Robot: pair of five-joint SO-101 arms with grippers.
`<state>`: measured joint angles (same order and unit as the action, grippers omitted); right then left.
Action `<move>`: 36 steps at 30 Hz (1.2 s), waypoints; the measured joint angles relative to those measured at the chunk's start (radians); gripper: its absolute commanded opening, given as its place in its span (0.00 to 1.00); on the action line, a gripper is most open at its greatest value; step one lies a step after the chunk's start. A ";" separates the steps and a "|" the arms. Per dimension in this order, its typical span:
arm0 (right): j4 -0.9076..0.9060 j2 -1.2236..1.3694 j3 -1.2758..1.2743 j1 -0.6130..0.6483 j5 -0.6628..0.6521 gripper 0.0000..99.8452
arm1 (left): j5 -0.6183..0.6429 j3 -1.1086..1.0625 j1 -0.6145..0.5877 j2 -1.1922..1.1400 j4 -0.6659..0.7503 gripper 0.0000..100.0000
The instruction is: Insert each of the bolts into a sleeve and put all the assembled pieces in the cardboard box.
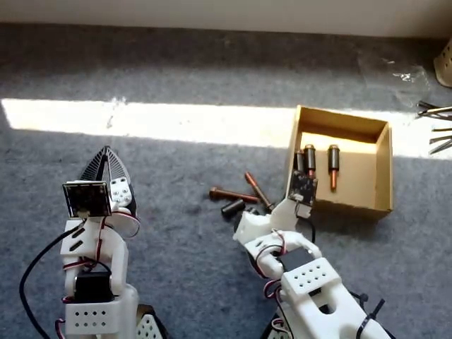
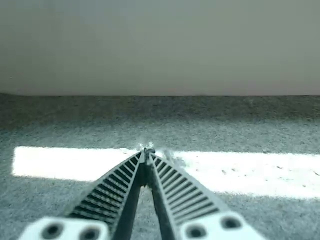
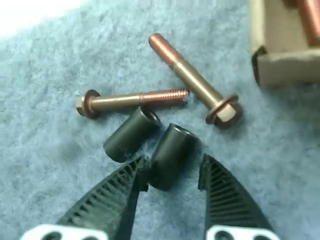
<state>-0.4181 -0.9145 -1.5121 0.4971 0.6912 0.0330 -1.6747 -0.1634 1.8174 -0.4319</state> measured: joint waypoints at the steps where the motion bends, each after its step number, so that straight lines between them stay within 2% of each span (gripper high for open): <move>1: 0.000 0.000 -0.003 0.000 -0.017 0.15 | 0.000 0.000 0.000 0.000 0.000 0.01; 11: 0.000 0.000 -0.003 0.000 -0.222 0.15 | 0.000 0.000 0.000 0.000 0.000 0.01; 22: -0.005 -0.002 -0.003 0.000 -0.295 0.15 | 0.000 0.000 0.000 0.000 0.000 0.01; 28: -0.103 -0.012 -0.002 0.000 -0.324 0.15 | 0.000 0.000 0.000 0.000 0.000 0.01; 33: -0.158 -0.015 0.000 0.000 -0.428 0.15 | 0.000 0.000 0.000 0.000 0.000 0.01; 36: -0.164 -0.017 0.000 0.000 -0.442 0.15 | 0.000 0.000 0.000 0.000 0.000 0.01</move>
<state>-0.5823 -0.9314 -1.5121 0.4971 0.2493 0.0330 -1.6747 -0.1634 1.8174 -0.4319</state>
